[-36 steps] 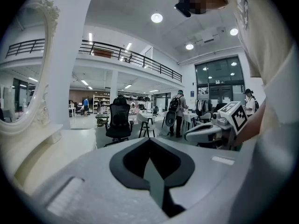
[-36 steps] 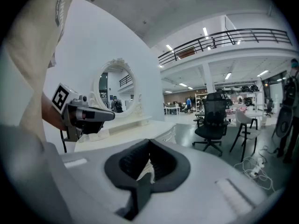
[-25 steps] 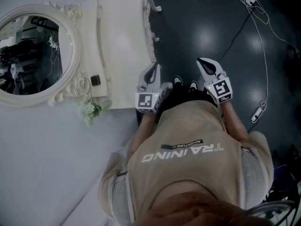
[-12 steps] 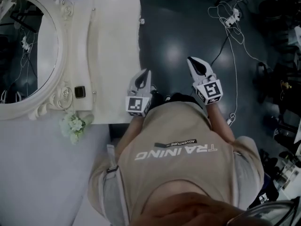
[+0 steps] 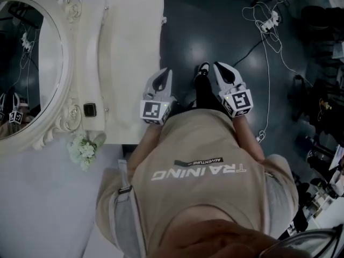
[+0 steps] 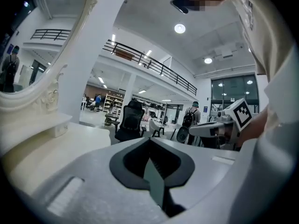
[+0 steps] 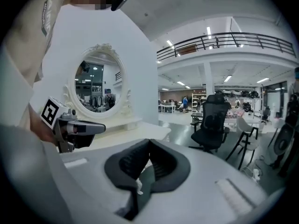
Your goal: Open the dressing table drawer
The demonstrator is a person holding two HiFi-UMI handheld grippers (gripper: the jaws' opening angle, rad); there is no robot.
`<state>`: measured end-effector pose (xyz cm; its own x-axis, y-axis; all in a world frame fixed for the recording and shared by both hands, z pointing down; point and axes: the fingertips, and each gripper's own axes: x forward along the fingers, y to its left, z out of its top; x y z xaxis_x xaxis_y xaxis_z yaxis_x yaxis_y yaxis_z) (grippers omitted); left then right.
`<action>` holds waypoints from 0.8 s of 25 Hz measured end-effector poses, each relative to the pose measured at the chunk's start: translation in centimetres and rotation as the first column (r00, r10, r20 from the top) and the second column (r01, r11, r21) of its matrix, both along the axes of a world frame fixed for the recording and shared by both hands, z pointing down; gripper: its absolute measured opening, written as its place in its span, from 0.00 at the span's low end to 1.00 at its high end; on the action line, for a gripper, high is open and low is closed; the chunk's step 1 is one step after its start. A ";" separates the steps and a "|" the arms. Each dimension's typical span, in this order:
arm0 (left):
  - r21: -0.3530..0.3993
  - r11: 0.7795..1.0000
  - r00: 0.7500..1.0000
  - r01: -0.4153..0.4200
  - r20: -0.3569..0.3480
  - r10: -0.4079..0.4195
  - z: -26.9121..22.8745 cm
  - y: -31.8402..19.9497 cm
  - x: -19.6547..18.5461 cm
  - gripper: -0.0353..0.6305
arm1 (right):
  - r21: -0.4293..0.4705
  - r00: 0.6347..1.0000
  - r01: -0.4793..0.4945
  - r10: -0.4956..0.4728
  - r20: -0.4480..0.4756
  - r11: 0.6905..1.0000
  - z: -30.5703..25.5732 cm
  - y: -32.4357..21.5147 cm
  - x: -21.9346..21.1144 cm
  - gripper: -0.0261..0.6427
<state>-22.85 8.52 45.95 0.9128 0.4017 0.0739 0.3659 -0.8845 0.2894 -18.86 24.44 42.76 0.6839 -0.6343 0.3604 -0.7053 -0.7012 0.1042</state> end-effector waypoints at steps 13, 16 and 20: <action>0.155 0.984 0.996 0.088 0.013 -0.092 -4.6 5.2 18.7 0.06 | 0.159 0.988 0.150 -0.152 0.002 0.976 -2.1 4.2 18.9 0.04; 0.176 0.977 0.992 0.119 0.011 -0.123 -5.7 6.8 22.8 0.06 | 0.147 0.977 0.211 -0.213 -0.002 0.966 -2.1 5.1 22.6 0.04; 0.196 0.966 0.984 0.171 0.019 -0.178 -5.8 7.3 26.7 0.06 | 0.162 0.965 0.254 -0.261 0.020 0.954 -1.6 5.3 26.7 0.04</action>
